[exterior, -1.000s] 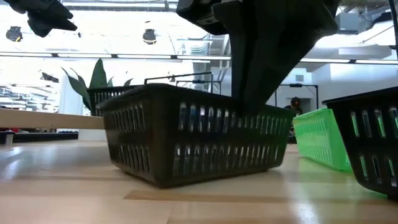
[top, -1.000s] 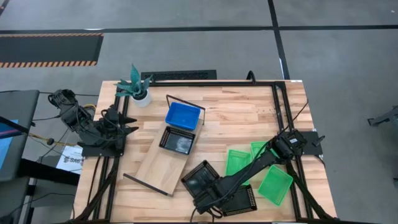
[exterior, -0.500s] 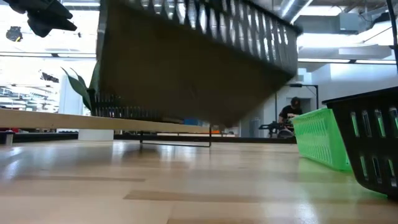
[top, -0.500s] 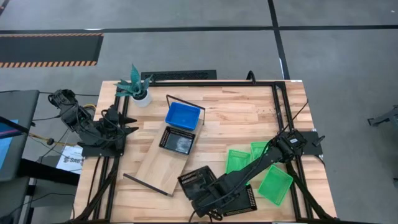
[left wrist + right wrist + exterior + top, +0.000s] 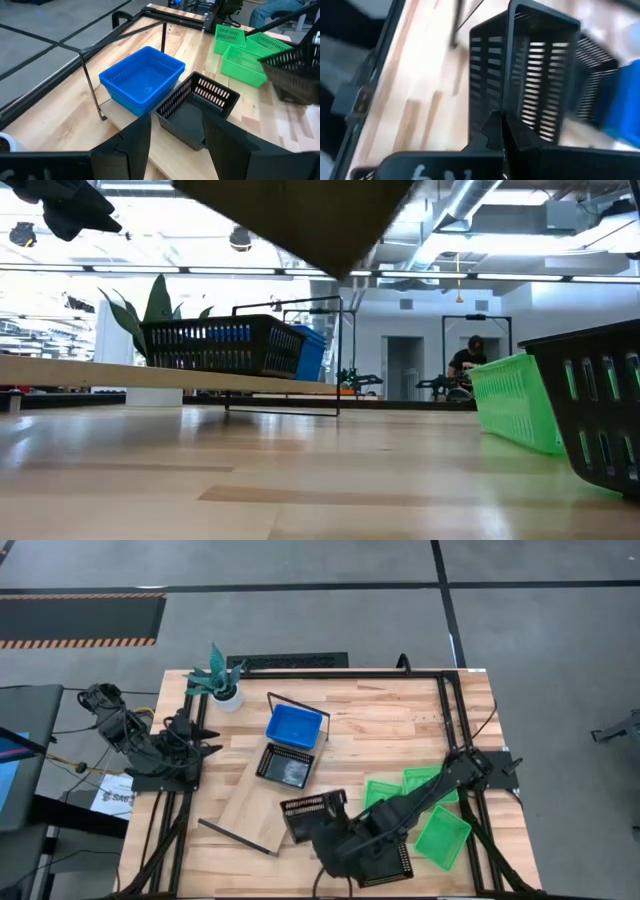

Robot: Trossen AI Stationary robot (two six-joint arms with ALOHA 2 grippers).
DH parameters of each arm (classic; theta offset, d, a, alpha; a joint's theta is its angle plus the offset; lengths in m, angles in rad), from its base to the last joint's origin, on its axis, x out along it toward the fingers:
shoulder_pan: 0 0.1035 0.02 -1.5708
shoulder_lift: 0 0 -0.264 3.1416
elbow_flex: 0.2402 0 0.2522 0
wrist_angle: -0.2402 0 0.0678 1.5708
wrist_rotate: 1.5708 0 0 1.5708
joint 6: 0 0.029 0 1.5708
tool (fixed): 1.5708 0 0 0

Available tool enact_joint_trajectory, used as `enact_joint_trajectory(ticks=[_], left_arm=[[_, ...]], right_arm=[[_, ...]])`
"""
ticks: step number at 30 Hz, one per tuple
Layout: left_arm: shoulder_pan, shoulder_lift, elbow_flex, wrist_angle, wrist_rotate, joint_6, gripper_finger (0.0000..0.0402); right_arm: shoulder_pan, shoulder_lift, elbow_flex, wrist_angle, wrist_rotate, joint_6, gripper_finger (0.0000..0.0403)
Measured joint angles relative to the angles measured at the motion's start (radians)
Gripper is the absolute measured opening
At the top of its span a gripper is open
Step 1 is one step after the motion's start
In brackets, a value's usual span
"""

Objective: Stack baskets on shelf by color
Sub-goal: Stack the left black bin on top of the black bin on the shelf

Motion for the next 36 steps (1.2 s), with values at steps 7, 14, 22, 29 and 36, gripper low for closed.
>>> enact_joint_trajectory(ticks=[7,14,22,29,36], left_arm=[[0.000,0.000,0.000,-0.004,0.002,-0.004,0.0169],[0.000,0.000,0.000,-0.003,0.009,-0.008,0.0169],[0.000,0.000,0.000,-0.003,0.008,-0.018,0.0169],[0.000,-0.001,0.000,-0.003,-0.017,-0.018,0.0169],[0.000,-0.001,0.000,0.003,-0.026,-0.020,0.0169]], right_arm=[[-0.090,-0.036,0.001,0.062,0.246,-0.003,0.0001],[-0.252,0.007,-0.009,0.142,0.261,0.074,0.0000],[-0.292,0.037,-0.007,0.151,0.203,0.166,0.0000],[-0.251,0.037,-0.007,0.134,0.233,0.213,0.0000],[-0.255,0.074,-0.010,0.096,0.246,0.240,0.0000]])
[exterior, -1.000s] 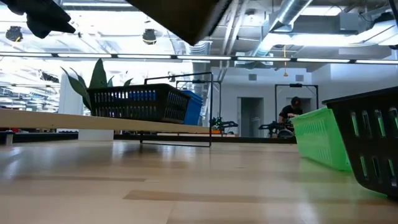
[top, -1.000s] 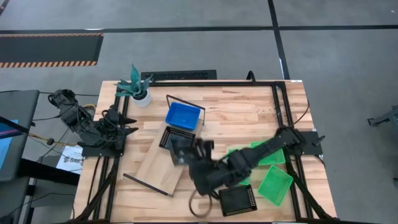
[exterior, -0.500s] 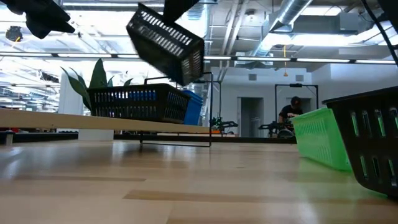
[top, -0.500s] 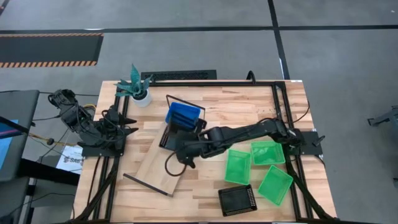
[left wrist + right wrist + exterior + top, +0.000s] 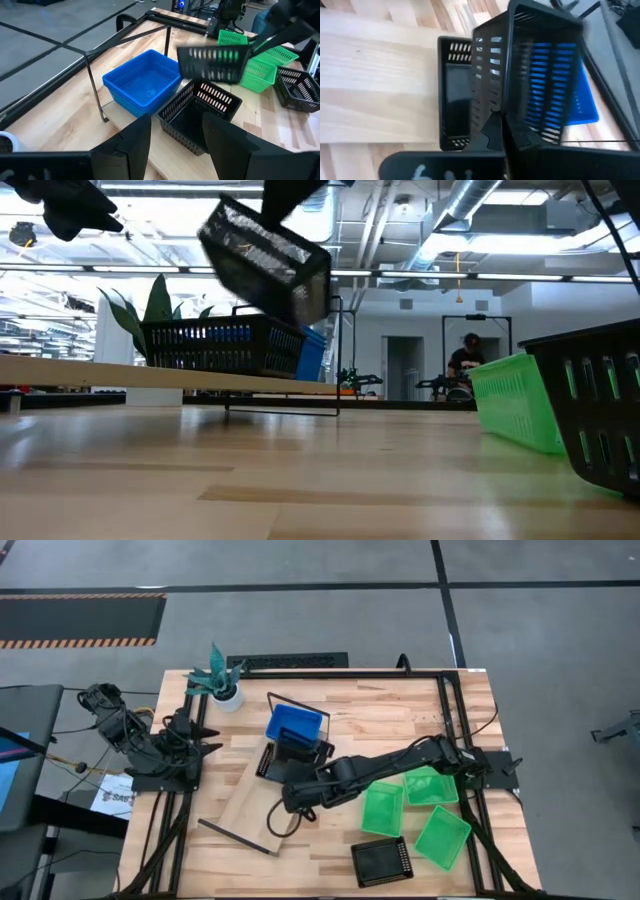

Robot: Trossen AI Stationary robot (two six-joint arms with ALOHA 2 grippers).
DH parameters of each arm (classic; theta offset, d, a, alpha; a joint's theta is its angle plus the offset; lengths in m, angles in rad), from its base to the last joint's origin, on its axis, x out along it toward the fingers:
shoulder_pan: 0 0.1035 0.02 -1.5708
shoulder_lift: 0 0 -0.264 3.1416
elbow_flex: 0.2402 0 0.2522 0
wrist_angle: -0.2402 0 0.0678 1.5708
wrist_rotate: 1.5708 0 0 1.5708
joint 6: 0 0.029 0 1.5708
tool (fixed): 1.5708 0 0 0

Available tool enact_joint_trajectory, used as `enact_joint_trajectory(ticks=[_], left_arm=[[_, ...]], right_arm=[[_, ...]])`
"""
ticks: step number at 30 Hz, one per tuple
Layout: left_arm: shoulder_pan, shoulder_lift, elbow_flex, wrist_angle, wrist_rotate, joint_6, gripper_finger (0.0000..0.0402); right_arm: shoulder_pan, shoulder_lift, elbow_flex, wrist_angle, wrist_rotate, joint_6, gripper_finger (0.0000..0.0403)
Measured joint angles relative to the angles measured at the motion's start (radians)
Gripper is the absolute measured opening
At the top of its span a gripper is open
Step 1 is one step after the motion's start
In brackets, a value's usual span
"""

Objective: Stack baskets on shelf by color
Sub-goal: Stack the left black bin on top of the black bin on the shelf

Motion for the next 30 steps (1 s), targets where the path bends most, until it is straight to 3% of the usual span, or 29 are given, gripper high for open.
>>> enact_joint_trajectory(ticks=[11,23,30], left_arm=[[0.000,0.000,0.000,0.001,-0.001,-0.012,0.0169],[0.000,0.000,0.000,0.000,-0.001,-0.012,0.0169],[0.000,0.000,0.000,0.000,-0.001,-0.012,0.0169]], right_arm=[[-0.011,0.039,0.001,0.008,0.001,-0.006,0.0001],[-0.018,0.045,0.003,-0.001,-0.035,-0.028,0.0053],[-0.017,0.045,0.003,0.016,-0.066,-0.054,0.0062]])
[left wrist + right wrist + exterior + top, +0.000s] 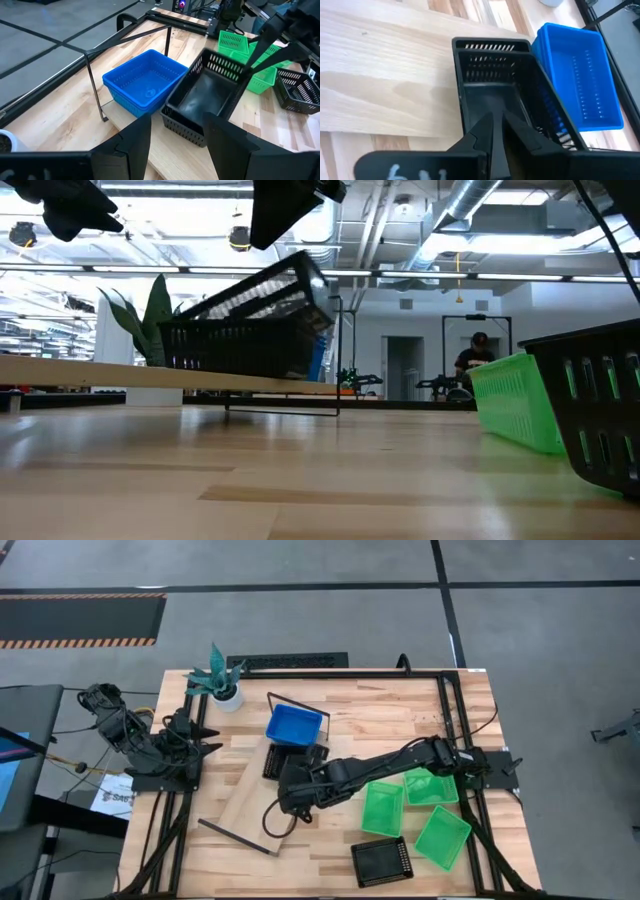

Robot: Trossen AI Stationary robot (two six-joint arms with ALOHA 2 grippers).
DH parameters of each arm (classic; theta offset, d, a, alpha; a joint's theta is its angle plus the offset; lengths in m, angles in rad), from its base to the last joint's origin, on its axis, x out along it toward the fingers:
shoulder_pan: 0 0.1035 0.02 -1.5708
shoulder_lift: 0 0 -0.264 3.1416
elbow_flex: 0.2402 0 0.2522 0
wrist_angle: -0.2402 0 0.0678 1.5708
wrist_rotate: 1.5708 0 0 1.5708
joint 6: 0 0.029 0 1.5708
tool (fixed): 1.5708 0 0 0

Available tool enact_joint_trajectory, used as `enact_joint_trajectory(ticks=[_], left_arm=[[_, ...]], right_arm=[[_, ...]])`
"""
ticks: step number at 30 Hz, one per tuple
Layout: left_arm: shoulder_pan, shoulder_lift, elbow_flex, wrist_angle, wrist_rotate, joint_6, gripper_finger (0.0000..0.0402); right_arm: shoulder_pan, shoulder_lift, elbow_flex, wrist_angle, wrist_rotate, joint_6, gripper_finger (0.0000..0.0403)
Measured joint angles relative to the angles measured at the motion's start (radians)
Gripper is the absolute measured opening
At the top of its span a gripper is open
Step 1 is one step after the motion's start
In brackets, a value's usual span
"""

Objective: Stack baskets on shelf by color
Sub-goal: Stack the left black bin on top of the black bin on the shelf

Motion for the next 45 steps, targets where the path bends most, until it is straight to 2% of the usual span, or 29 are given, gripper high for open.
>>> enact_joint_trajectory(ticks=[8,21,30,37,45], left_arm=[[0.000,0.000,0.000,0.000,0.002,0.000,0.0169],[0.000,0.000,0.000,-0.006,0.003,0.000,0.0169],[0.000,0.000,0.000,-0.006,0.004,0.000,0.0169],[0.000,0.000,0.000,-0.007,0.010,0.000,0.0169],[0.000,0.000,0.000,-0.007,0.009,0.001,0.0169]], right_arm=[[0.000,0.000,0.000,0.030,0.008,-0.035,0.0063],[-0.001,-0.002,0.000,-0.256,0.037,0.315,0.0033],[-0.004,-0.002,-0.002,-0.241,0.014,0.316,0.0015],[-0.011,-0.001,-0.100,-0.166,0.000,0.318,0.0024],[0.001,-0.015,-0.042,-0.146,0.010,0.286,0.0015]])
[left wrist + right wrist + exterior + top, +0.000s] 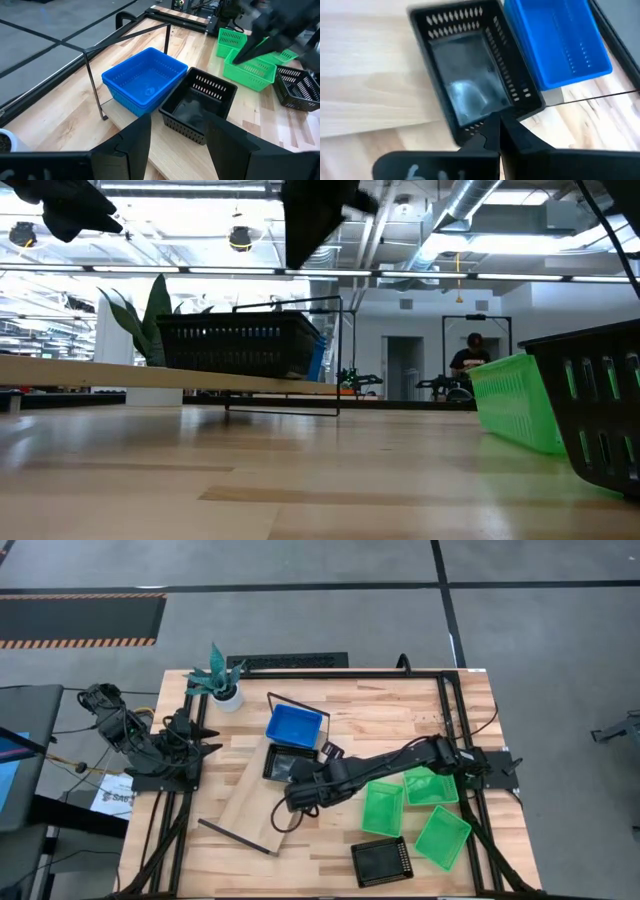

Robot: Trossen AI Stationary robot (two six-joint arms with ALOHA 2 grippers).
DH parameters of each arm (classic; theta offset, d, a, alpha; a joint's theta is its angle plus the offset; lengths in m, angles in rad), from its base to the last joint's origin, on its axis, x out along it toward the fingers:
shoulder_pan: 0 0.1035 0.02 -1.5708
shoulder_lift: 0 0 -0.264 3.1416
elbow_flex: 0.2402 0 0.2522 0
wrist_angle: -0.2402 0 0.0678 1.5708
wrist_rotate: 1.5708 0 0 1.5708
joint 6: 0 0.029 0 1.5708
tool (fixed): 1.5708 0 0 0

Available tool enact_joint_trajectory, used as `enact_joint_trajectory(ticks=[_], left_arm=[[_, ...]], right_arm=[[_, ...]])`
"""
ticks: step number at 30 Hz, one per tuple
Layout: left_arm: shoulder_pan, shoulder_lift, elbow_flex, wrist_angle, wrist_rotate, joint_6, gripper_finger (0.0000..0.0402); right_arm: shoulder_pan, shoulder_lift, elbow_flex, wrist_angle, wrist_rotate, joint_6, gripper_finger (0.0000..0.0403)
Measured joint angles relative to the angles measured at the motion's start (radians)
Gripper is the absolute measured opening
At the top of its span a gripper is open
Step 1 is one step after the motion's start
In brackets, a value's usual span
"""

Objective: Stack baskets on shelf by color
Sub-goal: Stack the left black bin on top of the black bin on the shelf

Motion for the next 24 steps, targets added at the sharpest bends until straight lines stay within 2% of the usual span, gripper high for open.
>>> enact_joint_trajectory(ticks=[10,13,20,24], left_arm=[[0.000,0.000,0.000,0.000,0.020,0.000,0.0169],[0.000,0.000,0.000,0.000,0.019,0.000,0.0169],[0.000,0.000,0.000,0.000,0.028,0.000,0.0169],[0.000,0.000,0.000,0.000,0.028,0.000,0.0169]], right_arm=[[0.028,0.035,0.023,-0.272,-0.038,0.276,0.0014],[0.023,0.045,0.000,-0.202,-0.048,0.267,0.0017],[-0.003,0.111,-0.004,-0.214,-0.106,0.245,0.0017],[-0.010,0.115,-0.004,-0.156,-0.123,0.229,0.0016]])
